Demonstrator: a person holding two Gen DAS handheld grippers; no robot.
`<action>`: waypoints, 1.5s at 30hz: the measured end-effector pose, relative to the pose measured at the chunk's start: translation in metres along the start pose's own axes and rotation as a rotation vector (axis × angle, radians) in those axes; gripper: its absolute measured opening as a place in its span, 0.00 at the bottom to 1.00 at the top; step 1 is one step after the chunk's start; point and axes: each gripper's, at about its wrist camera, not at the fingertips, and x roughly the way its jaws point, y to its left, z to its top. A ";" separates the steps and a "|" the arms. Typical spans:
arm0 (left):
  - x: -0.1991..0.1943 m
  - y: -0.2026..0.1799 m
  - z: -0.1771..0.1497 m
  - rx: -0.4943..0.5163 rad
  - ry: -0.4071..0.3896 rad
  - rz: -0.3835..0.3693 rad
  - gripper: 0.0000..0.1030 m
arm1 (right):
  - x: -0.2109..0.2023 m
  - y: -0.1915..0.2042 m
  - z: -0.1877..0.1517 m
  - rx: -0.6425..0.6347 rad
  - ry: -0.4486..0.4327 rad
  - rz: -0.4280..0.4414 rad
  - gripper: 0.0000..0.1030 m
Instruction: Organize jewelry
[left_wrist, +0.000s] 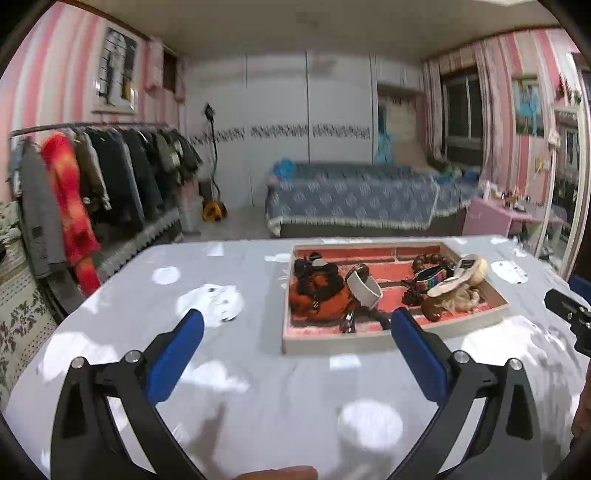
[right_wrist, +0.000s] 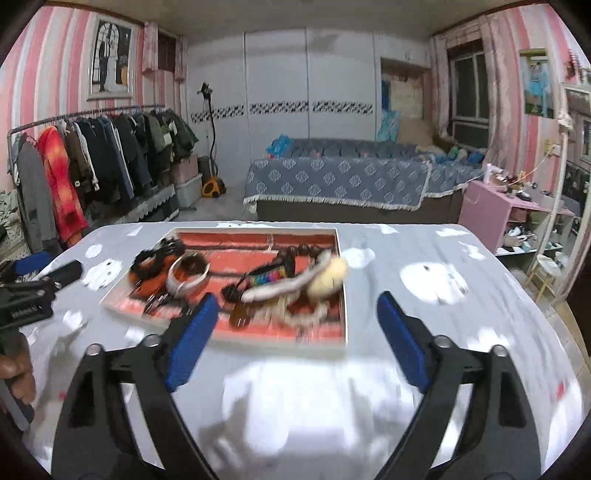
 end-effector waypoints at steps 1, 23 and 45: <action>-0.010 0.003 -0.009 -0.013 -0.011 0.004 0.96 | -0.010 0.000 -0.007 0.003 -0.012 -0.004 0.88; -0.047 0.003 -0.050 0.004 -0.102 0.034 0.96 | -0.065 0.019 -0.058 -0.010 -0.118 0.045 0.95; -0.043 0.005 -0.049 -0.001 -0.073 0.006 0.96 | -0.060 0.018 -0.058 -0.009 -0.095 0.033 0.95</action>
